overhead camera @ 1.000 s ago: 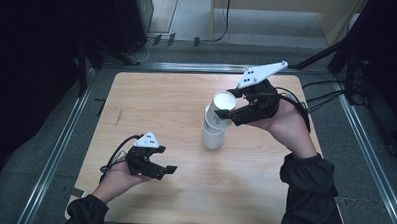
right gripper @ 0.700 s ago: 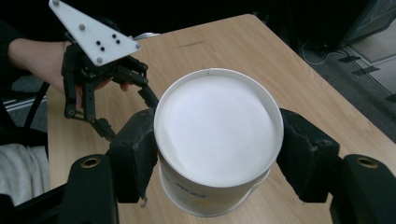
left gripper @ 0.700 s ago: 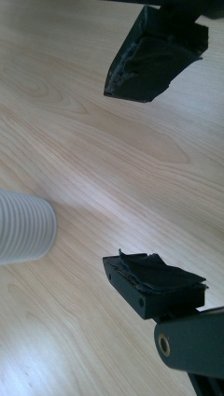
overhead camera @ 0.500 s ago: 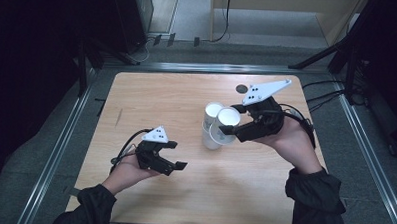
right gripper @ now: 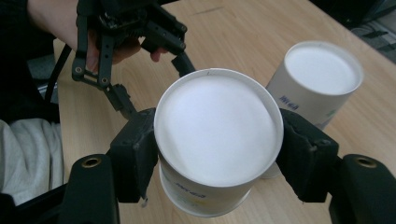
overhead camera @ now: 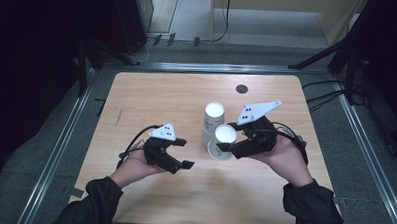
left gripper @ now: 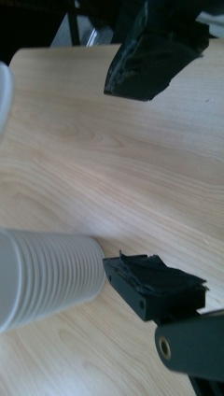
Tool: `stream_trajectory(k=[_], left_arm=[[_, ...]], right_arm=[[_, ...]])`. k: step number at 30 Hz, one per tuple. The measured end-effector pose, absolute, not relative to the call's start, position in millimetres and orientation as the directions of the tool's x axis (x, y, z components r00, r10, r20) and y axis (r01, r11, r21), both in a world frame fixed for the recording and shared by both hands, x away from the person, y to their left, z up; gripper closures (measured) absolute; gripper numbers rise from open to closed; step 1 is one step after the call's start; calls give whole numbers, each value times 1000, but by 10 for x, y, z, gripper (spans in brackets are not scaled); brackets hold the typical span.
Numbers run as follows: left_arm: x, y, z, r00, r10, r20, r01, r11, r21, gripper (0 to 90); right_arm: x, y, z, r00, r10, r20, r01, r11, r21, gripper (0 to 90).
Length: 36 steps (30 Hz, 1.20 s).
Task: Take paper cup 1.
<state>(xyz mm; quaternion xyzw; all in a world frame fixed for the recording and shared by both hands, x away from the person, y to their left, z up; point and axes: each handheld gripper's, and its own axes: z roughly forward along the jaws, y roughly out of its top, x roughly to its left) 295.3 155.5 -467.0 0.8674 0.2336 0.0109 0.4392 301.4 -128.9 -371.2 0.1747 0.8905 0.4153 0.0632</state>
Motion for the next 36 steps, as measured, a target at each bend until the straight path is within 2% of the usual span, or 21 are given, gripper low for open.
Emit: stream_trajectory(k=[8, 19, 26, 29, 36], left_arm=[[2977, 1478, -4661, 905, 370, -212, 386, -500, 775, 125], [2934, 1389, -4679, 920, 343, -188, 352, -519, 779, 126], [2913, 1392, -4677, 925, 326, -194, 344, -507, 790, 126], [2902, 1386, -4669, 923, 308, -232, 361, -481, 799, 126], [2864, 1342, -4677, 930, 293, -221, 344, -487, 803, 126]], right_arm=[[2963, -1276, -3970, -929, 365, 64, 283, 586, 760, 347], [2897, -1232, -4220, -932, 352, 90, 289, 567, 771, 347], [2901, -1141, -4263, -942, 311, 129, 287, 545, 788, 347], [2899, -1105, -4258, -945, 294, 141, 286, 537, 794, 347], [2893, -1022, -4255, -950, 268, 158, 281, 520, 806, 348]])
